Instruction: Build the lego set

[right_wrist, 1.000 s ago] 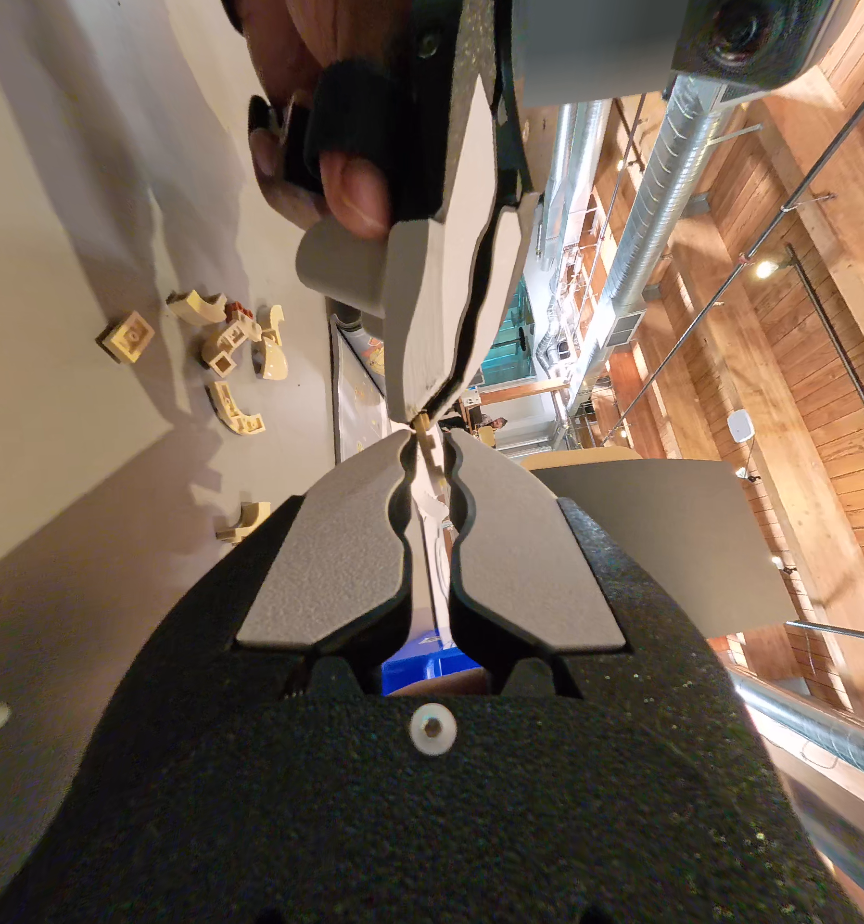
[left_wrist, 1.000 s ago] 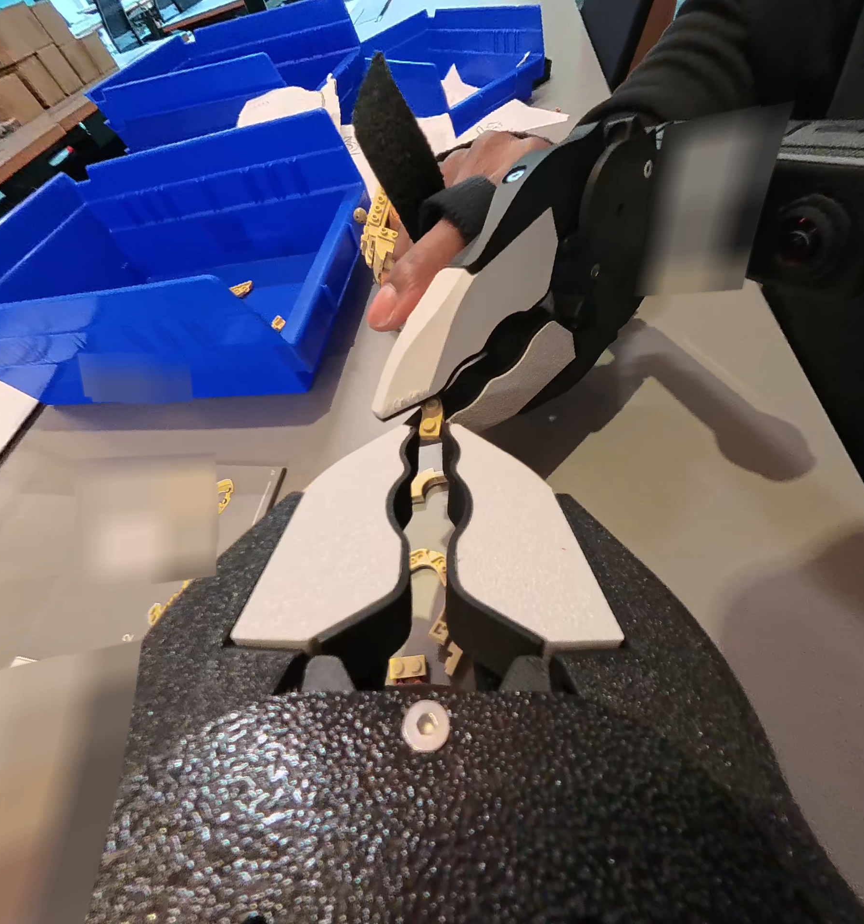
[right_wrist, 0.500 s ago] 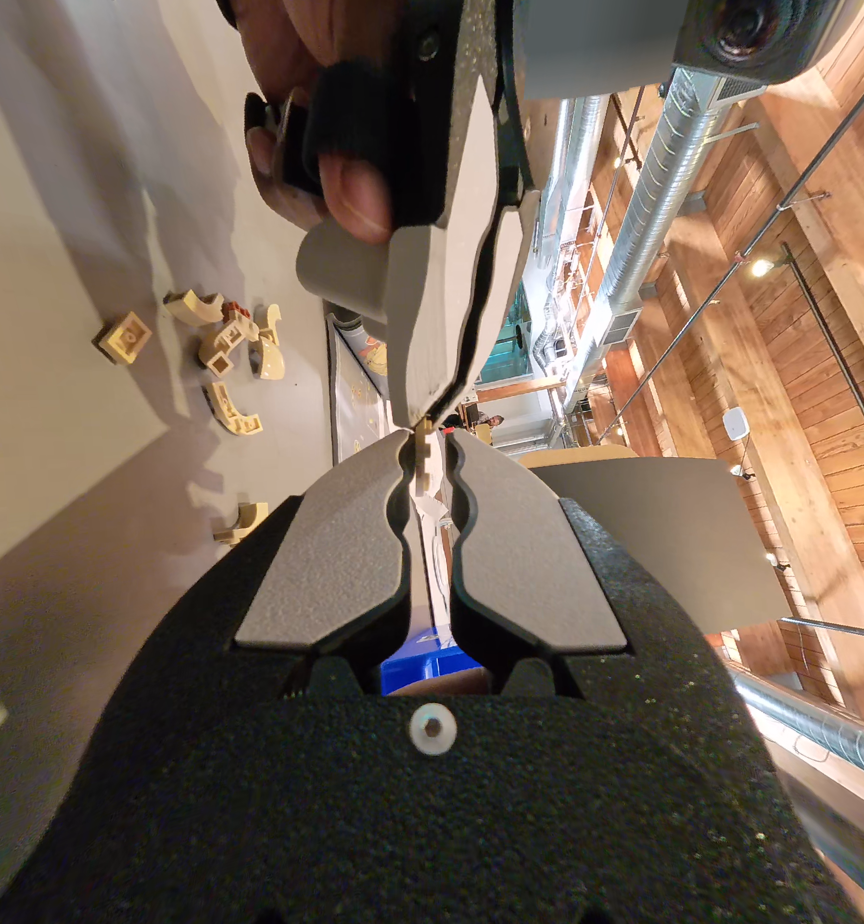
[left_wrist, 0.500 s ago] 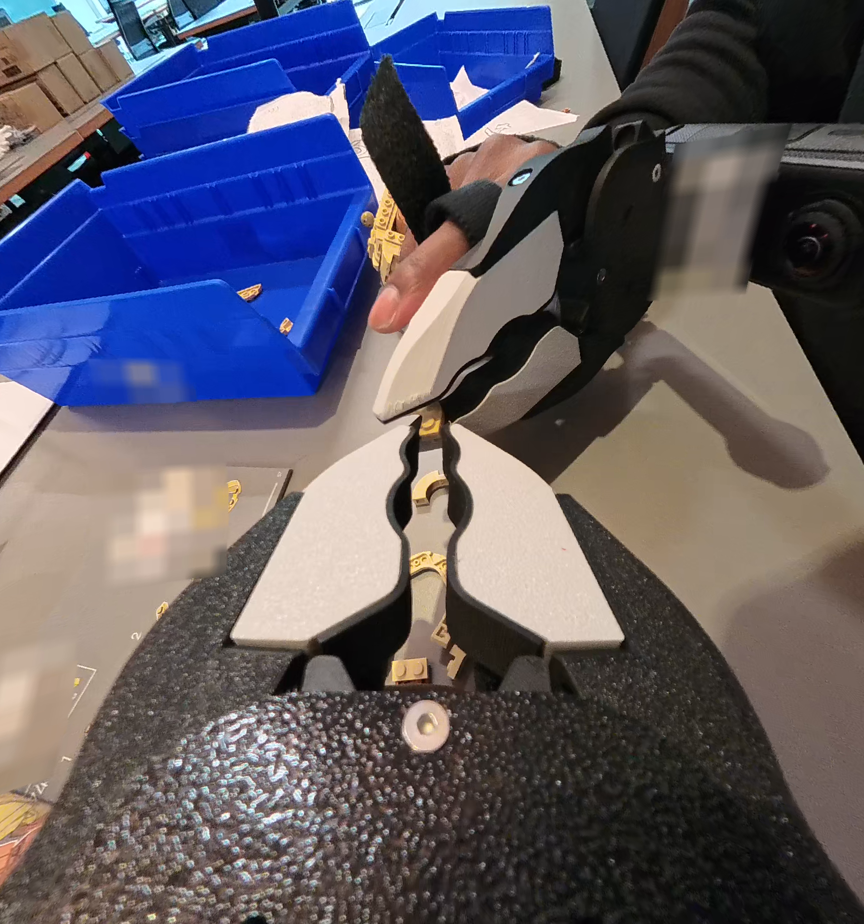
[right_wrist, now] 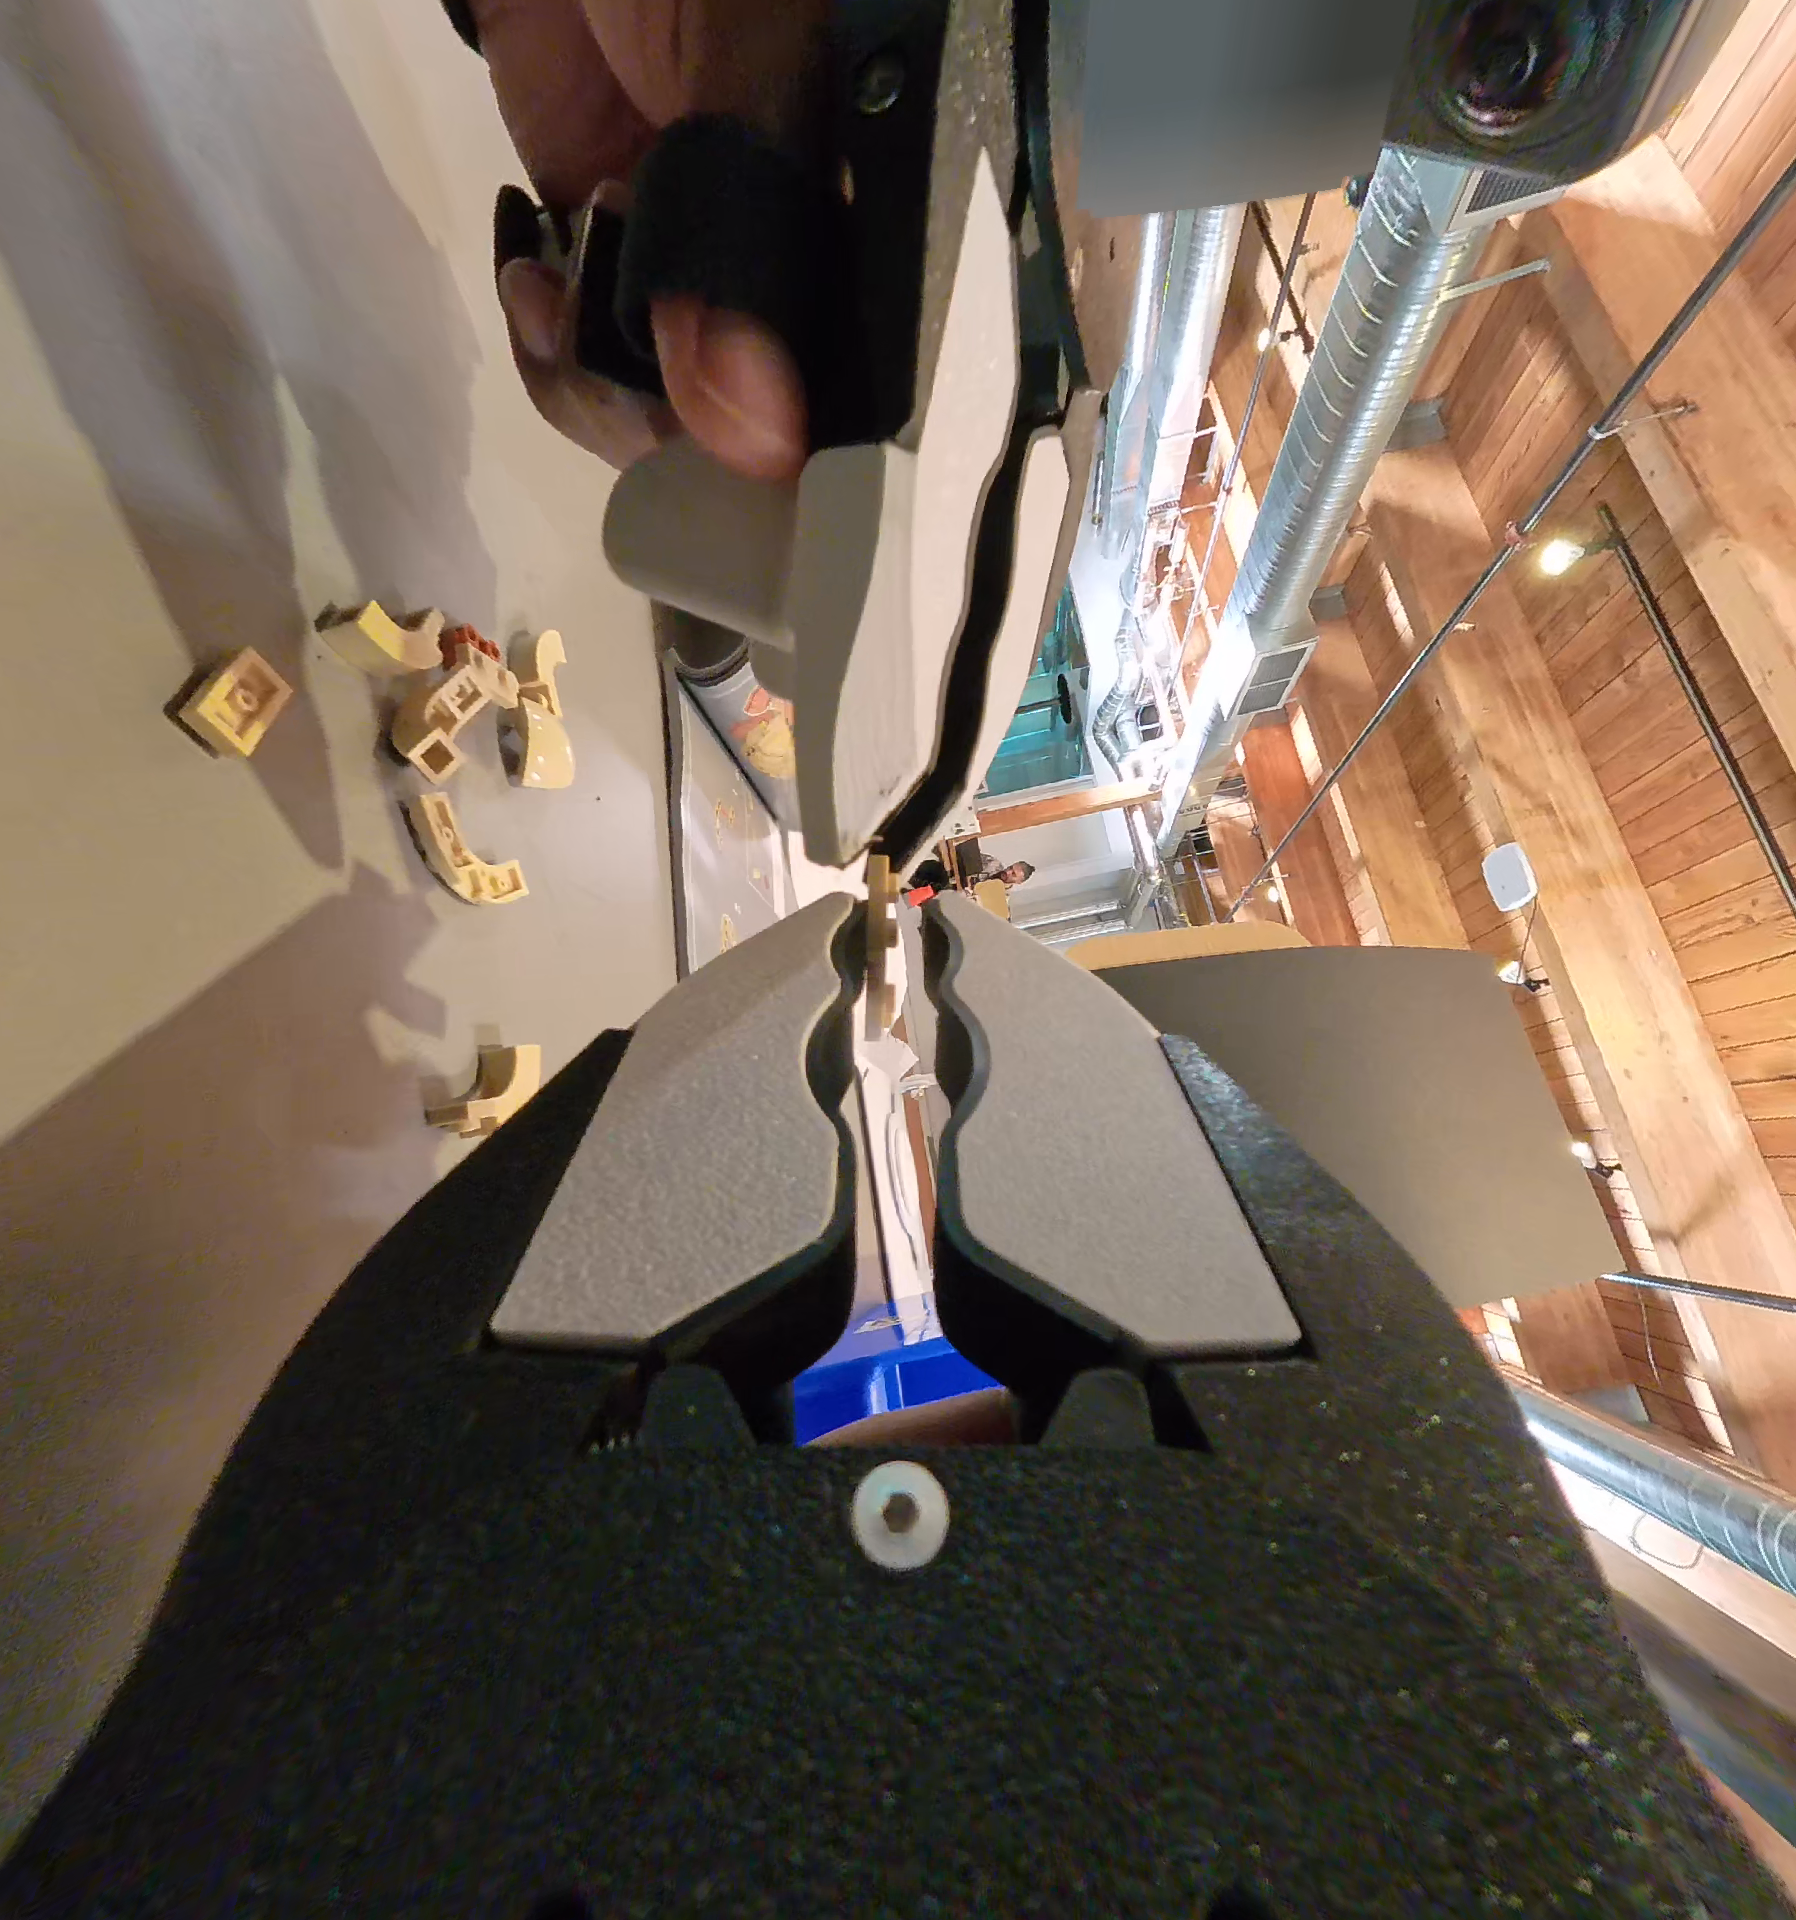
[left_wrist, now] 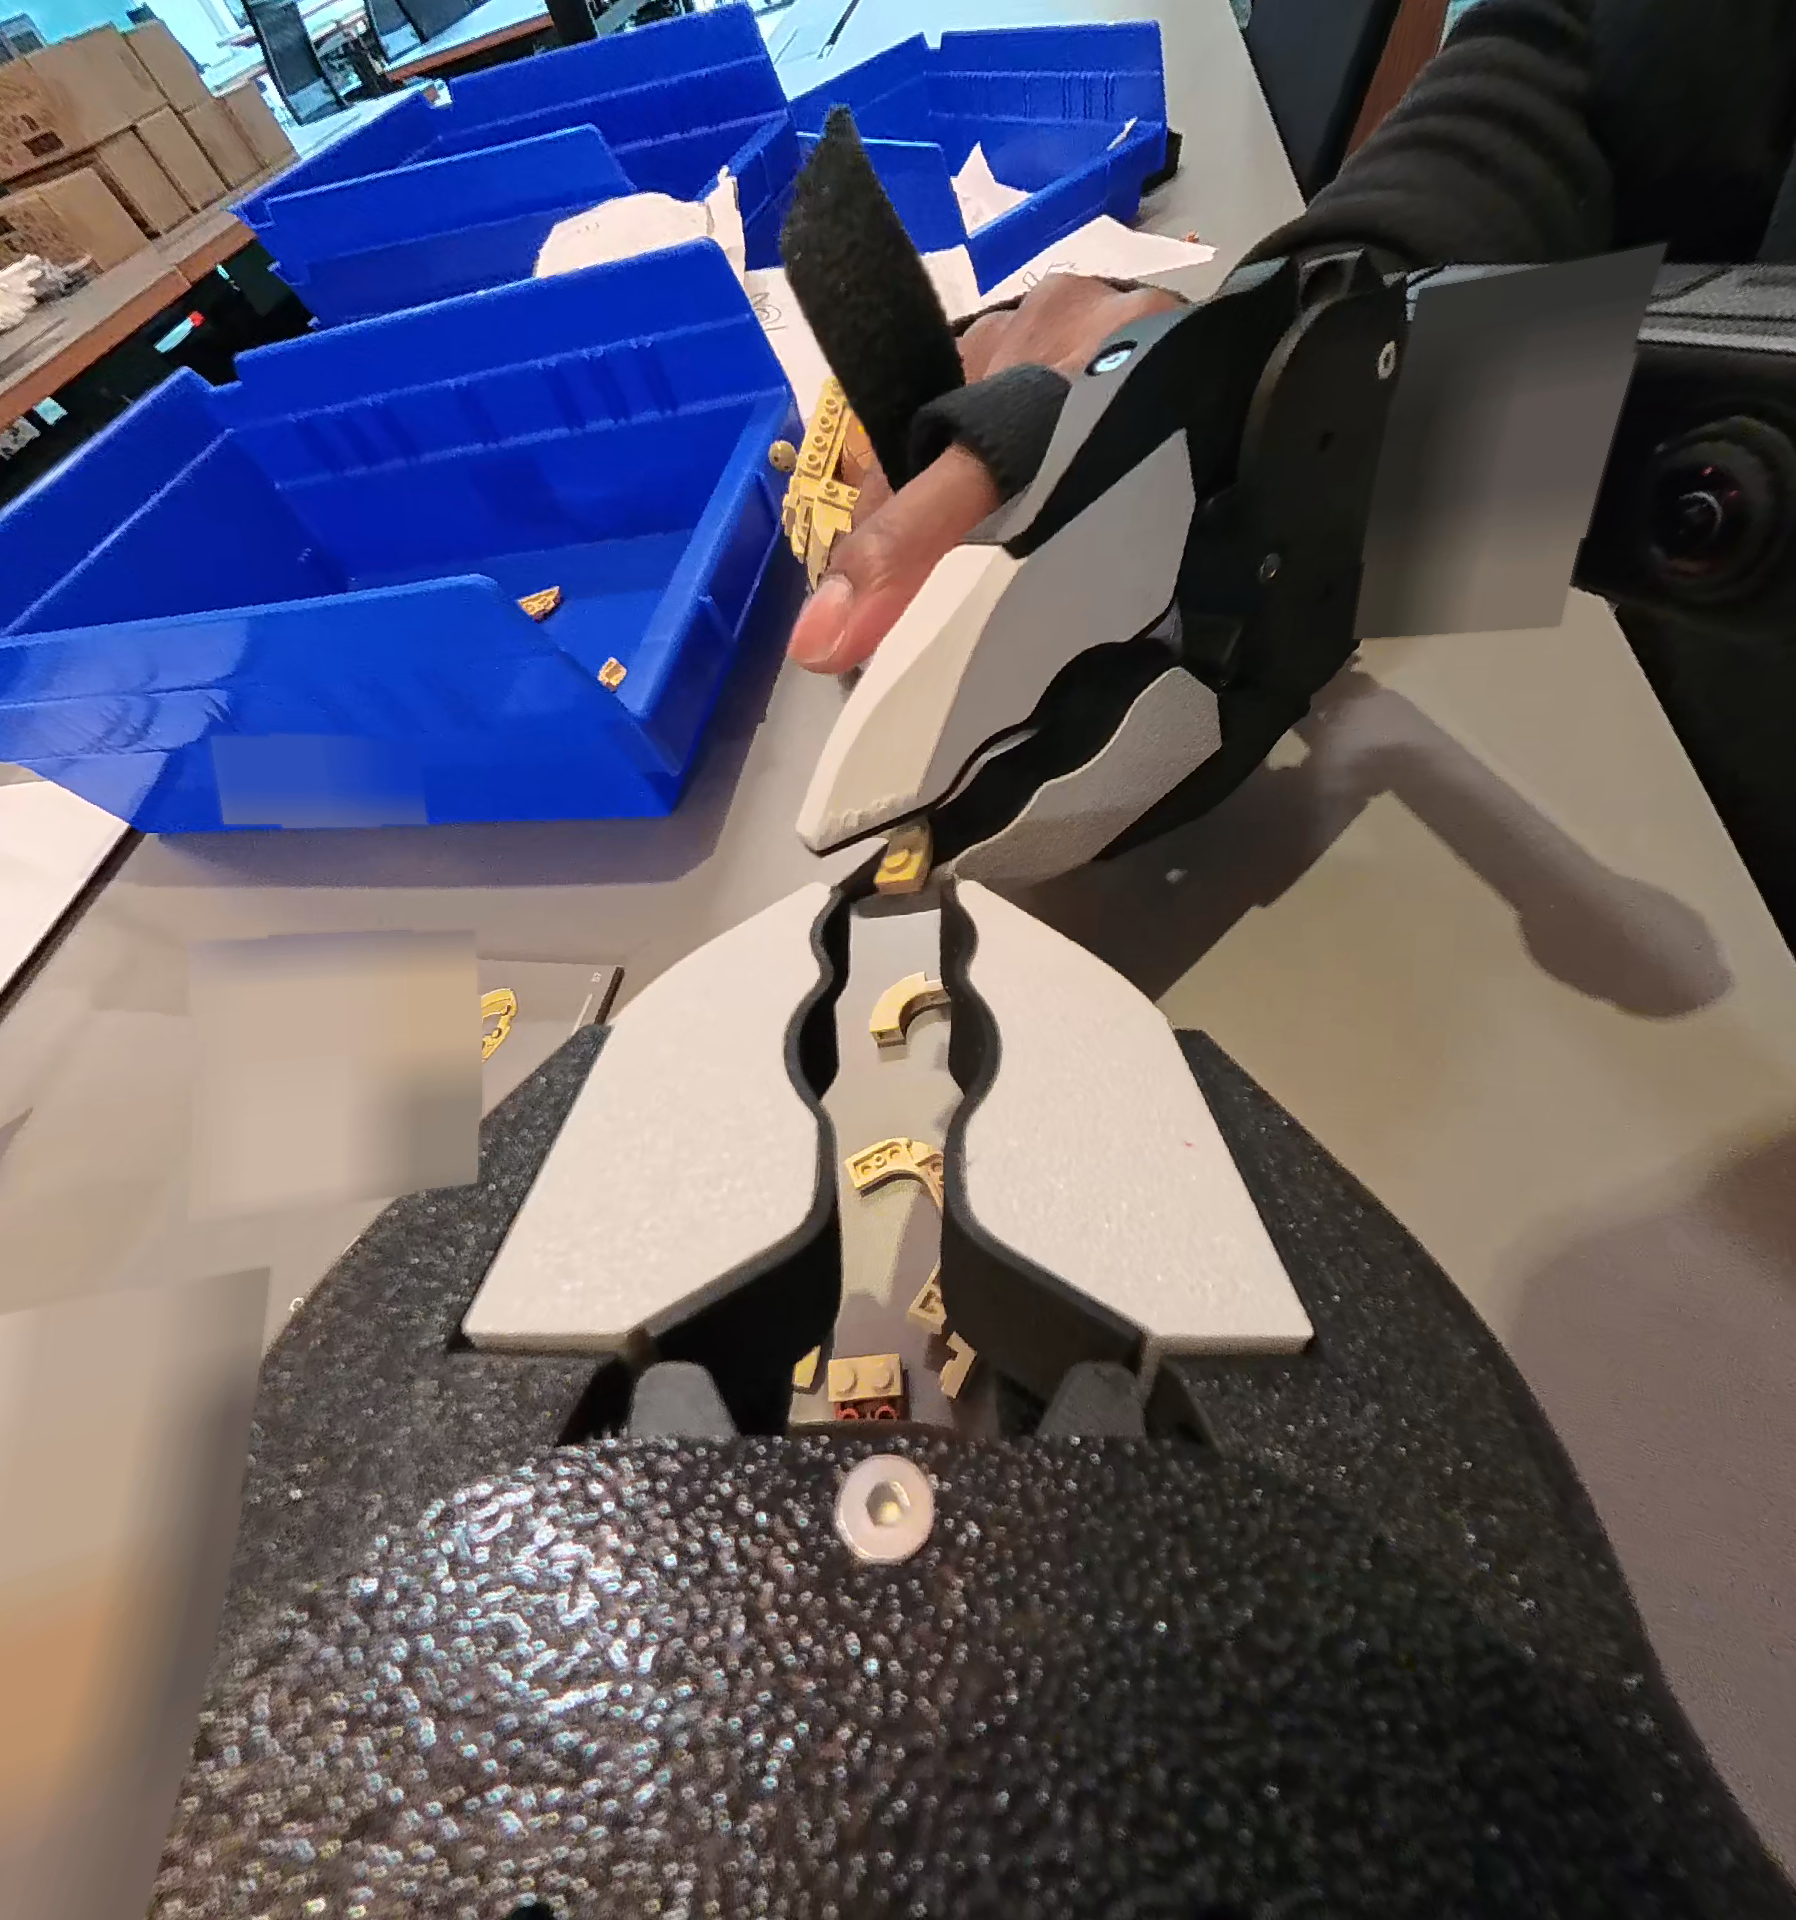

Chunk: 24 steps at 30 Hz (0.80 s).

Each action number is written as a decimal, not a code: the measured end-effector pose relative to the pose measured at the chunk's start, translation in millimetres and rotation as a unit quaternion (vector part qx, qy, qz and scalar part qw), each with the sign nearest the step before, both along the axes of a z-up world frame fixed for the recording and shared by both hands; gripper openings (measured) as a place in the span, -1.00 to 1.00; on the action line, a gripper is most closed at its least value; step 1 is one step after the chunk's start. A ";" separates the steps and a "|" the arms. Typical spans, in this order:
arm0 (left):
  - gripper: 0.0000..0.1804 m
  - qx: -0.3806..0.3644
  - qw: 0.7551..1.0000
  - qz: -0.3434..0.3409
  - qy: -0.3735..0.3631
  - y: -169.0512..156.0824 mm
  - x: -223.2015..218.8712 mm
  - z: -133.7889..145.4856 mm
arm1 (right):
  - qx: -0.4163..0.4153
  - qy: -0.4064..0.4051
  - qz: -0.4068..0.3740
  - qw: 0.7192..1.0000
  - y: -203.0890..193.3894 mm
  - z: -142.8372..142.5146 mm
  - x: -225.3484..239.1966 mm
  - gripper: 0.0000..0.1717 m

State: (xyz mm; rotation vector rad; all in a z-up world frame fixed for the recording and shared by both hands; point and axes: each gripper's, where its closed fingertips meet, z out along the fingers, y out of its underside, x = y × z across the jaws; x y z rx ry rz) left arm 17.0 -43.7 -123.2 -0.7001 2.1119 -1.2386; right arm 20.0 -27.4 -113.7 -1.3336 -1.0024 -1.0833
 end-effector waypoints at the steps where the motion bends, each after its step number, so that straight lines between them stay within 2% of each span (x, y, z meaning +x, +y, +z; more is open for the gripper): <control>1: -0.83 -0.003 1.000 -0.001 0.000 0.3 -0.3 0.7 | 0.000 -0.001 0.000 1.000 0.0 0.2 0.0 -0.89; 7: -0.85 -0.025 1.000 -0.008 0.005 -1.4 -1.6 3.7 | -0.001 -0.008 0.005 1.000 -0.1 -0.7 -1.9 -0.89; 24: -0.89 -0.023 1.000 -0.014 0.009 -5.2 -2.4 0.7 | -0.004 -0.007 0.002 1.000 0.5 -1.5 -0.5 -0.89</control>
